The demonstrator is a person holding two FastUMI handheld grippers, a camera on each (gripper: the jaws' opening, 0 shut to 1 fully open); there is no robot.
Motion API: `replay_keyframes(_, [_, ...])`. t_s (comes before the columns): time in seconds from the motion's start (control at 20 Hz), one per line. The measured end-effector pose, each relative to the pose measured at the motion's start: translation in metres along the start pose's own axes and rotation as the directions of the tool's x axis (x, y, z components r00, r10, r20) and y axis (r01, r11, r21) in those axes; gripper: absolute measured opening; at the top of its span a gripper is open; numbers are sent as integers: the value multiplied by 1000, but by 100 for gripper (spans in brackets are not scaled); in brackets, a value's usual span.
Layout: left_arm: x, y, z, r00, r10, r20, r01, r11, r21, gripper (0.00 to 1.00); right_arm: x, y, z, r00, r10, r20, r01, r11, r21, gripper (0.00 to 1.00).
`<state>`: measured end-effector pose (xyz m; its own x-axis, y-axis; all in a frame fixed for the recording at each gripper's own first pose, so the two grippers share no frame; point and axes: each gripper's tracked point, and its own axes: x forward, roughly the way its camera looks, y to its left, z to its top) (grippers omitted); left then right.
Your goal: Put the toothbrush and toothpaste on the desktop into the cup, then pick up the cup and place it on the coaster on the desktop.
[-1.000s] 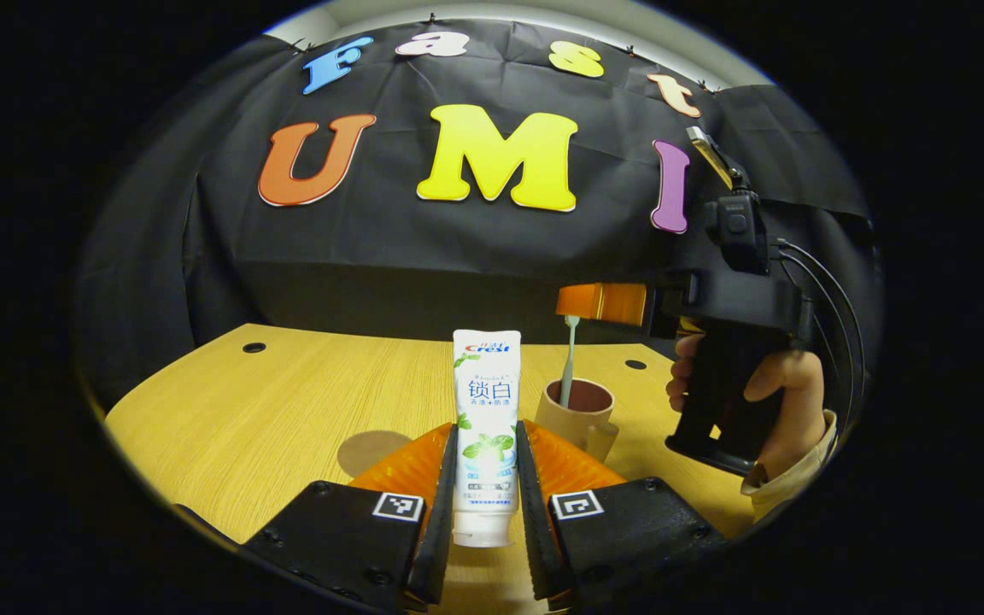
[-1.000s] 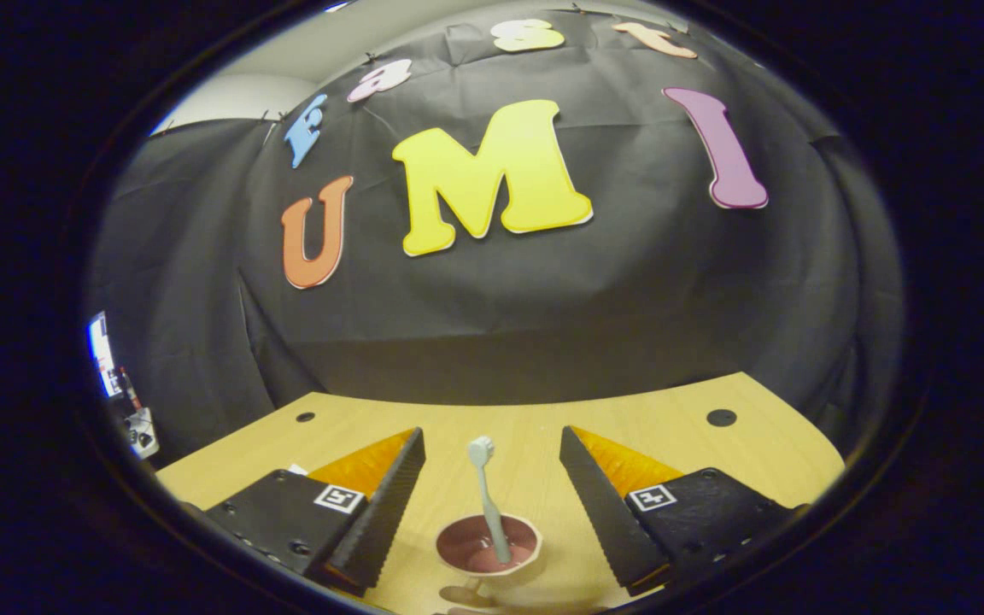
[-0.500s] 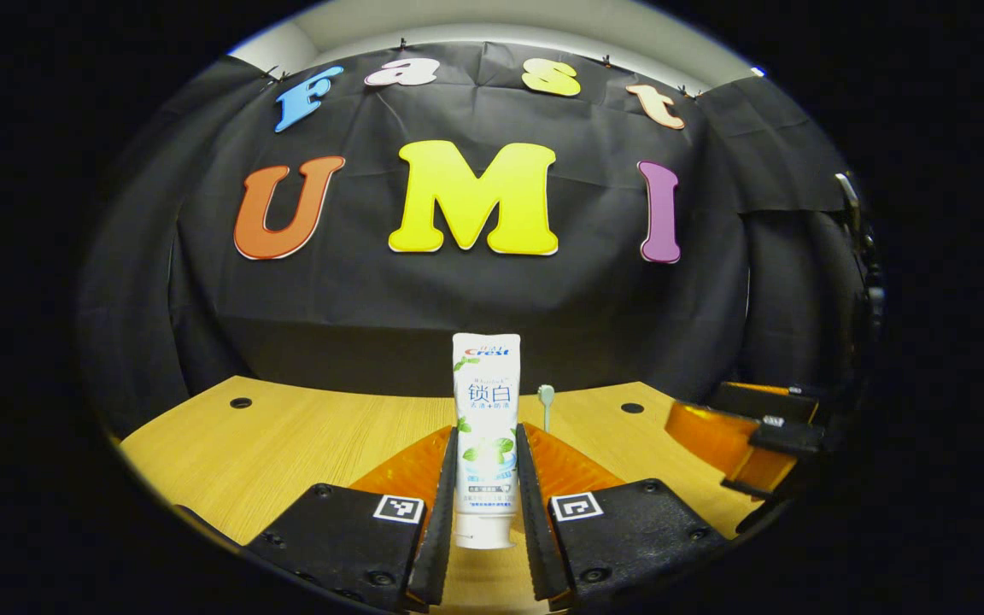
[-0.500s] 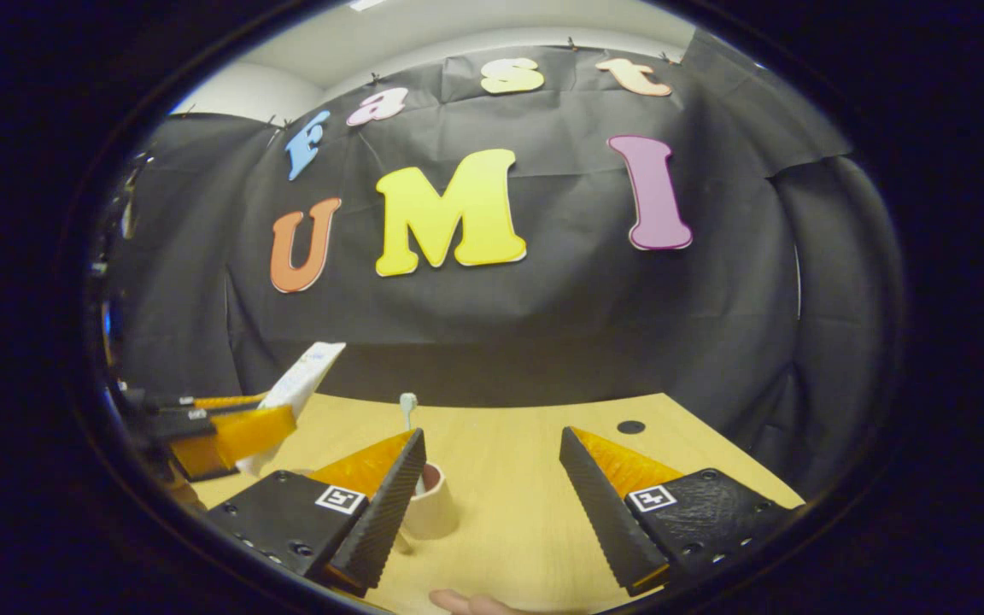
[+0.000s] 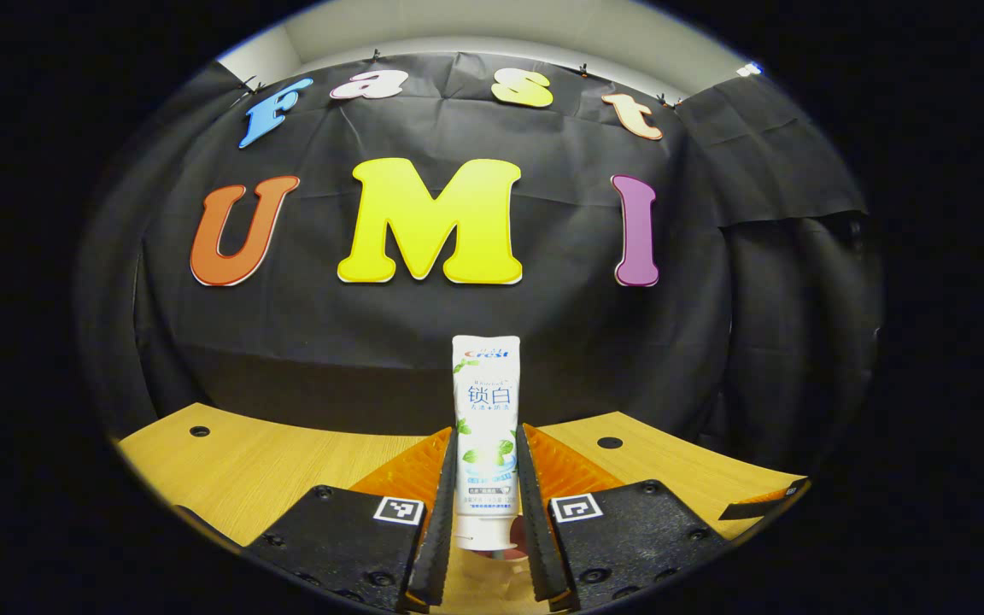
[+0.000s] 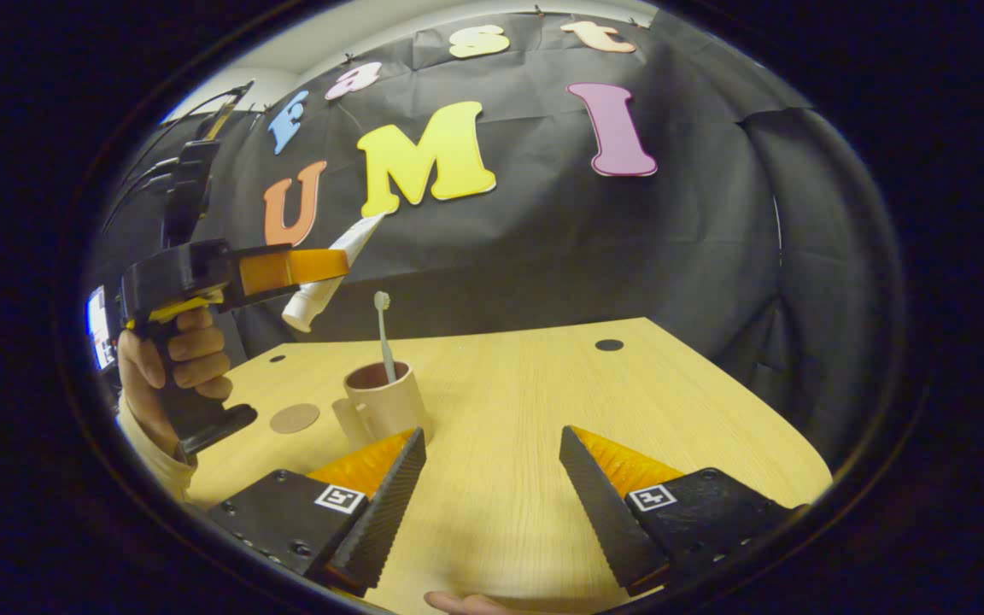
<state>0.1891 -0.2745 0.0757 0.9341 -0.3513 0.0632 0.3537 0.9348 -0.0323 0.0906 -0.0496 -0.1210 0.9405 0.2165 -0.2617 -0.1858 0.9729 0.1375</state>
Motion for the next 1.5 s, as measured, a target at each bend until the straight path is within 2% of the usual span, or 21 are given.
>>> replay_keyframes(0.1, [8,-2,-11,1000,-1,-31,2,1000,11,41,0,-1,-2,1000,2,2,-2,1000,-11,96])
replay_keyframes(0.15, [10,-2,-16,999,0,-42,0,1000,3,46,1,-1,-2,1000,8,2,-8,1000,-9,96])
replay_keyframes(0.2, [11,-2,-20,999,0,-48,0,1000,-8,41,0,0,-1,1000,14,6,-14,1000,-3,96])
replay_keyframes(0.5, [12,-6,-29,998,-14,-69,12,999,-35,43,2,5,-2,999,33,12,-33,999,-11,96])
replay_keyframes(0.55, [11,-9,-30,997,-29,-68,26,999,-46,48,3,5,-3,999,33,11,-33,999,-14,96])
replay_keyframes(0.6, [12,-8,-31,997,-29,-73,25,999,-48,44,4,4,-4,999,31,9,-31,999,-15,93])
replay_keyframes(0.65, [12,-7,-36,996,-23,-84,19,999,-45,45,4,4,-5,999,32,6,-32,999,-10,96])
replay_keyframes(0.7, [11,-5,-38,996,-15,-90,11,999,-50,45,4,3,-5,999,34,5,-34,999,-1,93])
replay_keyframes(0.75, [9,-3,-35,997,-12,-79,8,998,-55,40,4,2,-5,999,34,4,-34,999,5,96])
replay_keyframes(0.8, [8,-4,-32,997,-19,-73,15,998,-57,44,5,2,-5,999,32,3,-32,999,11,96])
replay_keyframes(1.0, [1,-3,-29,997,-22,-73,18,999,-51,44,5,0,-3,1000,22,2,-22,1000,14,96])
replay_keyframes(1.2, [-11,12,-32,996,20,-82,-24,999,-44,49,5,8,9,1000,20,15,-19,1000,-14,96])
replay_keyframes(1.25, [-15,18,-31,996,31,-84,-34,999,-41,51,5,11,13,1000,19,23,-18,1000,-22,96])
replay_keyframes(1.3, [-20,23,-33,996,42,-84,-46,998,-41,64,7,16,16,1000,20,25,-19,1000,-25,96])
replay_keyframes(1.35, [-26,25,-35,995,42,-88,-46,998,-41,66,9,23,18,999,27,21,-26,999,-28,96])
replay_keyframes(1.45, [-37,31,-36,996,45,-82,-46,999,-15,88,15,38,22,999,39,12,-39,998,-45,96])
replay_keyframes(1.5, [-46,38,-36,996,60,-72,-59,998,14,89,18,49,26,999,47,10,-46,997,-57,96])
